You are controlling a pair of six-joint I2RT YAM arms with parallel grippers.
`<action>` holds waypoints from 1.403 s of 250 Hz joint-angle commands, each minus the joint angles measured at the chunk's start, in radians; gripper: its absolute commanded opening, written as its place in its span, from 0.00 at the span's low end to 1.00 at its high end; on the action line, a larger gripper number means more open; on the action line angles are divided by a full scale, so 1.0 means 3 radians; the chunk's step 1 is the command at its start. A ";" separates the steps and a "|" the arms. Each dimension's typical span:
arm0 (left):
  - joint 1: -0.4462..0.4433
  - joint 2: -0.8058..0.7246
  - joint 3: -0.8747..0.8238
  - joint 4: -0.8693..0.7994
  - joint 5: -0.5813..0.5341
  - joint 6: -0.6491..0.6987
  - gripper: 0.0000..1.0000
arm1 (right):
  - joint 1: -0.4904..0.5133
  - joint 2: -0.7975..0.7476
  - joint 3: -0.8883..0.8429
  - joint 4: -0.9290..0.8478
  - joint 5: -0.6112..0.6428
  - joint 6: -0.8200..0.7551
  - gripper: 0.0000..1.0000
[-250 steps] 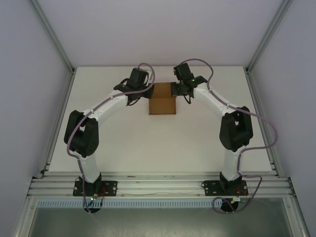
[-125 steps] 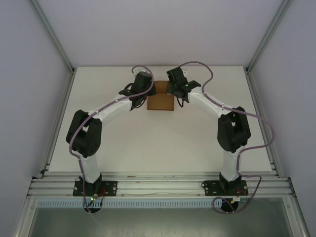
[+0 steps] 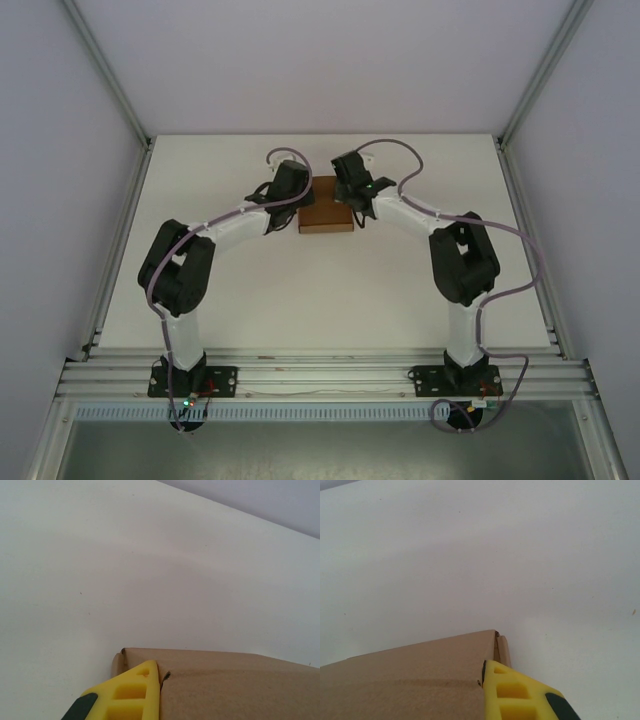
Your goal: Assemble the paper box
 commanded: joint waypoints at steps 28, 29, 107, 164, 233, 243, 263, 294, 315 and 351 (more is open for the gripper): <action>0.0006 -0.0009 -0.0430 0.0397 0.0171 -0.0181 0.00 | -0.0021 -0.0131 -0.0475 0.0341 0.0224 0.0038 0.00; 0.0007 -0.0009 -0.0432 0.0399 0.0173 -0.0181 0.00 | -0.0020 -0.0134 -0.0481 0.0349 0.0222 0.0033 0.00; -0.0039 -0.0136 -0.0711 0.0447 0.0263 -0.0083 0.09 | 0.0019 -0.0293 -0.0970 0.0675 0.0322 -0.0069 0.00; -0.0078 -0.0403 -0.0965 0.0563 0.0357 0.0042 0.41 | 0.0084 -0.0393 -0.1344 0.0981 0.0467 -0.0337 0.00; -0.0161 -0.0758 -0.1068 0.0404 0.0376 0.0257 0.92 | 0.0184 -0.0474 -0.1666 0.1278 0.0592 -0.0503 0.00; -0.0166 -0.0836 -0.1087 0.0370 0.0411 0.0288 1.00 | 0.0190 -0.0481 -0.1687 0.1306 0.0576 -0.0498 0.00; -0.0175 -0.0978 -0.1088 0.0228 0.0467 0.0356 1.00 | 0.0200 -0.0495 -0.1729 0.1414 0.0516 -0.0519 0.00; -0.0172 -0.1165 -0.0999 -0.0050 0.0350 0.0296 1.00 | 0.0208 -0.0503 -0.1785 0.1536 0.0518 -0.0593 0.00; -0.0162 -0.1200 -0.0786 -0.0361 0.0135 0.0227 1.00 | 0.0214 -0.0499 -0.1822 0.1602 0.0494 -0.0679 0.00; 0.0035 -0.0956 -0.0347 -0.0695 0.0106 0.0002 1.00 | 0.0222 -0.0470 -0.1928 0.1862 0.0376 -0.0880 0.01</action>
